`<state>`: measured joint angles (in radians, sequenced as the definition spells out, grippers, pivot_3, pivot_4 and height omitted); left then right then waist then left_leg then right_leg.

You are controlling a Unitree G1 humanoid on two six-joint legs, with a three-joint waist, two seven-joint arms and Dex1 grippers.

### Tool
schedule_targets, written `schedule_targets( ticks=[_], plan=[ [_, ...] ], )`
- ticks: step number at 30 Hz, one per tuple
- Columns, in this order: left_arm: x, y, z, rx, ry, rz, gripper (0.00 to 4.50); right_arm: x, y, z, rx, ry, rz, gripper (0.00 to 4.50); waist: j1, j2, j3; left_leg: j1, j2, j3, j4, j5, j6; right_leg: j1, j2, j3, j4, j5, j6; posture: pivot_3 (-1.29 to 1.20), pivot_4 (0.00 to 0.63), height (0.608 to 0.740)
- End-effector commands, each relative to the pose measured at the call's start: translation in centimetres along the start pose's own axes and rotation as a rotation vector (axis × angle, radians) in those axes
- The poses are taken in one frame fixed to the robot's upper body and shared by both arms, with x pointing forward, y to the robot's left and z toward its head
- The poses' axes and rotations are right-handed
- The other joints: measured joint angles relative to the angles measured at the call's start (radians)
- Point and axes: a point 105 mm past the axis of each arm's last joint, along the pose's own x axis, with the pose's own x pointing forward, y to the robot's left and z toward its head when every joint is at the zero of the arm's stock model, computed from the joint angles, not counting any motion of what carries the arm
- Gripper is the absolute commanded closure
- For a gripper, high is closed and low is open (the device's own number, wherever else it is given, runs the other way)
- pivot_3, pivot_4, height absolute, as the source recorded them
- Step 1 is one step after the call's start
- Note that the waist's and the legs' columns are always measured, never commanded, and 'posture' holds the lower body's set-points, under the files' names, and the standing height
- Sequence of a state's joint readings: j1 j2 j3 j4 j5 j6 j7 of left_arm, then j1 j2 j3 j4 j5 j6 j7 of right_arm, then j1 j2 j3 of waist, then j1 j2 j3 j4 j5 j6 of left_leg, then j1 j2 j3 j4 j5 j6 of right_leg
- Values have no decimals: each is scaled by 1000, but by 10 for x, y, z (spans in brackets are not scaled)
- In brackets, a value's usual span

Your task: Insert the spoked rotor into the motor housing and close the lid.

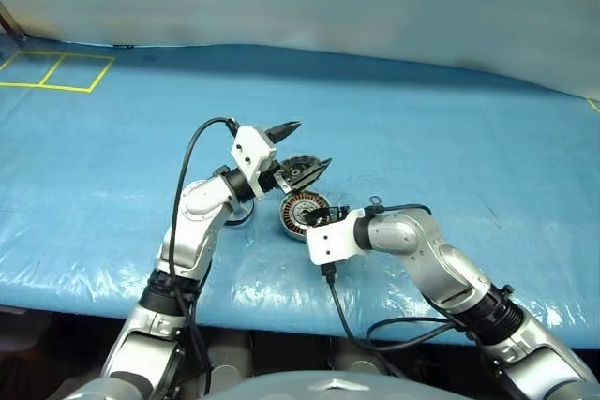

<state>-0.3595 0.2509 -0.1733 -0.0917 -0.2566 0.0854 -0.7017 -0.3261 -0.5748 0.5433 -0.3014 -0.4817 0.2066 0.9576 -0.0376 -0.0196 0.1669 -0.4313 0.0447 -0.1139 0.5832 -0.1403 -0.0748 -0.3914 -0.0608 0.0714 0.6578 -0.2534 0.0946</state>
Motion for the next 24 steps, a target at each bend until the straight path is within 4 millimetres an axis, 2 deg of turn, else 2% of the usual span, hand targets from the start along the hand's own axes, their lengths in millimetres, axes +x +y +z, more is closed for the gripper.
schedule_targets(
  ticks=[1, 3, 7, 10, 12, 16, 20, 24],
  plan=[
    [-5, -4, 11, 11, -23, -25, 0, -2, 0, 21, 62, -112, -20, 1210, 0, 0, 0, 0, 0, 0, 0, 0, 0, 0, 0, 0, 0, 0, 0, 0, 150, 740],
    [-10, -4, 10, 11, -12, -21, 0, -7, -5, 29, 127, -172, -46, 1210, 0, 0, 1, 0, 0, 0, 0, 0, 0, 0, 0, 0, 0, 0, 0, 0, 150, 740],
    [-14, -3, 11, 9, -7, -20, 0, -14, -10, 34, 156, -207, -71, 1210, 1, 0, 3, -1, 0, 0, 0, 0, 0, -1, 0, 0, 0, 0, 0, 0, 150, 740],
    [-21, -1, 14, 4, -9, -14, 0, -28, -19, 43, 271, -320, -124, 1210, 2, 0, 3, -1, 0, 0, 0, 0, 0, 0, 0, 0, 0, 0, 0, 0, 150, 740],
    [-26, 0, 16, 1, -9, -10, 0, -36, -25, 41, 323, -346, -164, 1210, 1, 0, 3, -1, 0, 0, 0, 0, 0, -1, 0, 0, 0, 0, -1, 0, 150, 740],
    [-44, 5, 20, 10, 3, 2, 0, -50, -29, 5, 453, -241, -293, 1210, 1, 0, 3, -1, 0, 0, 0, 0, 0, -1, 0, 0, 0, 0, -1, 0, 150, 740],
    [-70, 10, 29, 19, 4, 48, 0, -69, -28, -33, 631, -171, -473, 1210, 2, 0, 3, -2, 1, 0, -2, 0, 0, -3, 0, 0, 0, -1, -2, 0, 150, 740],
    [-89, 11, 22, 30, 70, 90, 0, -74, -22, -62, 735, -81, -575, 1210, 1, 1, 4, -2, 1, 0, -2, 0, 0, -3, 0, 0, 0, -1, -3, 0, 150, 740]
  ],
)
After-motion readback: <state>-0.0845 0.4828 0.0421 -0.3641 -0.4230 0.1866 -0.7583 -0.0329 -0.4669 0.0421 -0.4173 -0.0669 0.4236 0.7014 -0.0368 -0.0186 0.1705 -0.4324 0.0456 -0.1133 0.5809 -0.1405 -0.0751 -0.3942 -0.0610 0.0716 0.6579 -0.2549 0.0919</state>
